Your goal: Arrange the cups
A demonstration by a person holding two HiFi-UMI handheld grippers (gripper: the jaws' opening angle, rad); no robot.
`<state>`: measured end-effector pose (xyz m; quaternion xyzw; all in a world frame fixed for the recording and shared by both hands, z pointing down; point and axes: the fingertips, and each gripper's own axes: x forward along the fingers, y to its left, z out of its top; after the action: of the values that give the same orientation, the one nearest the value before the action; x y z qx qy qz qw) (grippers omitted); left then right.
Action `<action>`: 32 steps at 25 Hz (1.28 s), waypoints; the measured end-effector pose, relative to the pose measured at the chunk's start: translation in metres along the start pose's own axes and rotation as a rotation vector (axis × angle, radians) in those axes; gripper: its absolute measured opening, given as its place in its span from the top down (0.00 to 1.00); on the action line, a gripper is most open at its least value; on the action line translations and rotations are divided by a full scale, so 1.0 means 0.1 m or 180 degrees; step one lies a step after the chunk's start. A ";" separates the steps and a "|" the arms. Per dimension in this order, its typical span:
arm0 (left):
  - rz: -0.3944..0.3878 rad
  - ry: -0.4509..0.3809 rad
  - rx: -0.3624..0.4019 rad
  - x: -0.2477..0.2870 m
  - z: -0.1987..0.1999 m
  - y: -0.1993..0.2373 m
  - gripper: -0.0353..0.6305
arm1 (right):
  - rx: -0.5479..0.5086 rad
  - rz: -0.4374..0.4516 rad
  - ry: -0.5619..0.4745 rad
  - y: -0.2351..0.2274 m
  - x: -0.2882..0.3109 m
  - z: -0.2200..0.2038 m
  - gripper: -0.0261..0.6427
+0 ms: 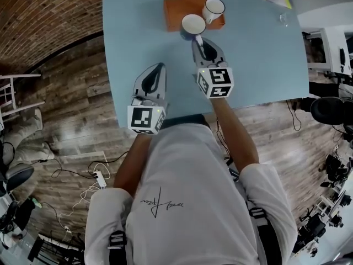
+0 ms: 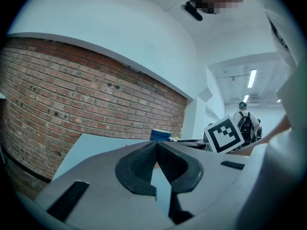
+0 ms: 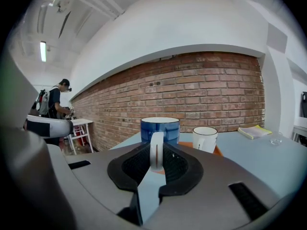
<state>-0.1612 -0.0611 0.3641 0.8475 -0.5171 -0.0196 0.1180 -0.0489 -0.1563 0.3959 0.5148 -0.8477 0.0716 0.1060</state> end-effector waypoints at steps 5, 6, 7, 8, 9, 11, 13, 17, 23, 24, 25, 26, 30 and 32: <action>0.0044 0.0025 0.0009 0.10 -0.01 0.06 0.94 | 0.0028 0.0058 0.0018 -0.03 0.16 0.00 0.87; 0.0049 0.0031 0.0010 0.12 -0.01 0.06 0.94 | 0.0032 0.0060 0.0019 -0.04 0.19 0.00 0.87; 0.0056 0.0036 0.0007 0.14 -0.01 0.07 0.94 | 0.0026 0.0056 0.0020 -0.05 0.23 0.00 0.87; 0.0064 0.0041 0.0001 0.16 -0.01 0.07 0.94 | 0.0016 0.0049 0.0024 -0.06 0.26 -0.01 0.87; 0.0072 0.0044 -0.0007 0.19 -0.01 0.08 0.94 | 0.0007 0.0042 0.0031 -0.08 0.29 -0.01 0.87; 0.0086 0.0051 -0.0027 0.24 -0.01 0.09 0.94 | 0.0001 0.0035 0.0051 -0.11 0.35 -0.04 0.87; 0.0098 0.0052 -0.0039 0.30 -0.01 0.10 0.94 | 0.0031 0.0025 0.0069 -0.16 0.42 -0.06 0.87; 0.0095 0.0070 -0.0036 0.39 -0.01 0.09 0.94 | 0.0140 -0.0048 0.0089 -0.27 0.50 -0.11 0.87; 0.0089 0.0100 -0.0067 0.49 -0.02 0.07 0.94 | 0.0154 -0.0096 0.0095 -0.35 0.62 -0.13 0.87; 0.0093 0.0114 -0.0073 0.49 -0.03 0.08 0.94 | 0.0162 -0.0103 0.0104 -0.35 0.63 -0.14 0.87; 0.0094 0.0128 -0.0077 0.49 -0.04 0.08 0.94 | 0.0165 -0.0109 0.0111 -0.34 0.65 -0.16 0.87; 0.0094 0.0140 -0.0077 0.49 -0.05 0.09 0.94 | 0.0162 -0.0116 0.0114 -0.34 0.67 -0.18 0.87; 0.0114 0.0189 -0.0076 0.46 -0.07 0.14 0.94 | 0.0164 -0.0157 0.0119 -0.31 0.76 -0.24 0.87; 0.0125 0.0217 -0.0074 0.43 -0.08 0.17 0.94 | 0.0166 -0.0167 0.0126 -0.30 0.80 -0.26 0.87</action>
<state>-0.1544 -0.1053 0.3798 0.8360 -0.5291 0.0056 0.1457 -0.0553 -0.2323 0.4415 0.5379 -0.8295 0.1011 0.1111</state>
